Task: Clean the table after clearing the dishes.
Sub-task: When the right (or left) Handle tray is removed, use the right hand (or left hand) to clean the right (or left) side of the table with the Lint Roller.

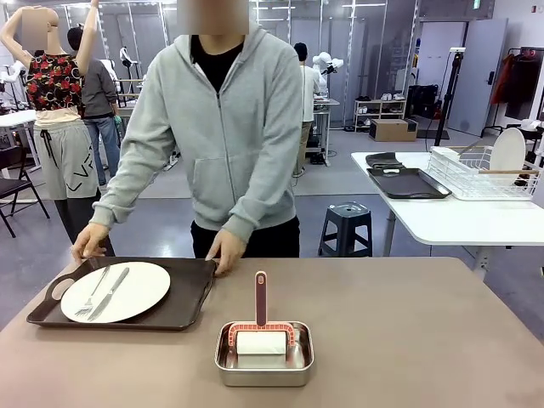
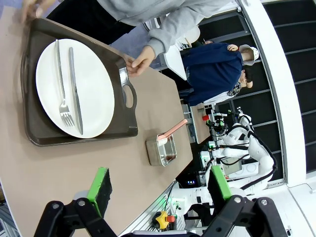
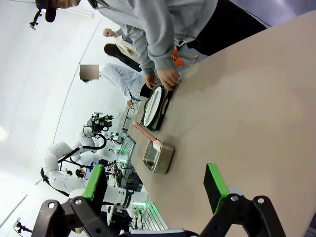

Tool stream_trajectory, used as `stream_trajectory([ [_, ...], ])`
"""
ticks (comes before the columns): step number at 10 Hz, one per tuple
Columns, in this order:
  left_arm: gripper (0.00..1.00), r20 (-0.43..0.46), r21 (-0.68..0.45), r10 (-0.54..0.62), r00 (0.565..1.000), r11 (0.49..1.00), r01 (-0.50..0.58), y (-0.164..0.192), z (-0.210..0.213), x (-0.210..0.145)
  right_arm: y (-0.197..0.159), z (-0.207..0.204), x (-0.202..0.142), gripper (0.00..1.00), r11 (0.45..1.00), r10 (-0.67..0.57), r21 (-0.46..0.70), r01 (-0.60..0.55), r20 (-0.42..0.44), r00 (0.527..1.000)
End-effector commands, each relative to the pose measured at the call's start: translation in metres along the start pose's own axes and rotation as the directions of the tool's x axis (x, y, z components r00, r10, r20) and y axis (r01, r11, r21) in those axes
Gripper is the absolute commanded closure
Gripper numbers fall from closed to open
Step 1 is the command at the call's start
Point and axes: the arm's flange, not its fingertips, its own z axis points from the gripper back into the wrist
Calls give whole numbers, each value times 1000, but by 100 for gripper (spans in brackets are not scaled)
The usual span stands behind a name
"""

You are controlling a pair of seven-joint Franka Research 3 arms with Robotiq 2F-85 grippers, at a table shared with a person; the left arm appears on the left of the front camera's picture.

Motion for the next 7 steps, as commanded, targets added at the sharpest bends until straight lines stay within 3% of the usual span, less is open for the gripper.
stream_trajectory([
  [1,0,5,0,-7,1000,1000,7,-2,3,-1,2,1,0,0,1000,1,-3,-1,-3,1000],
  [7,0,5,0,-7,1000,1000,7,-2,3,-1,2,1,0,0,1000,1,-3,-1,-3,1000],
])
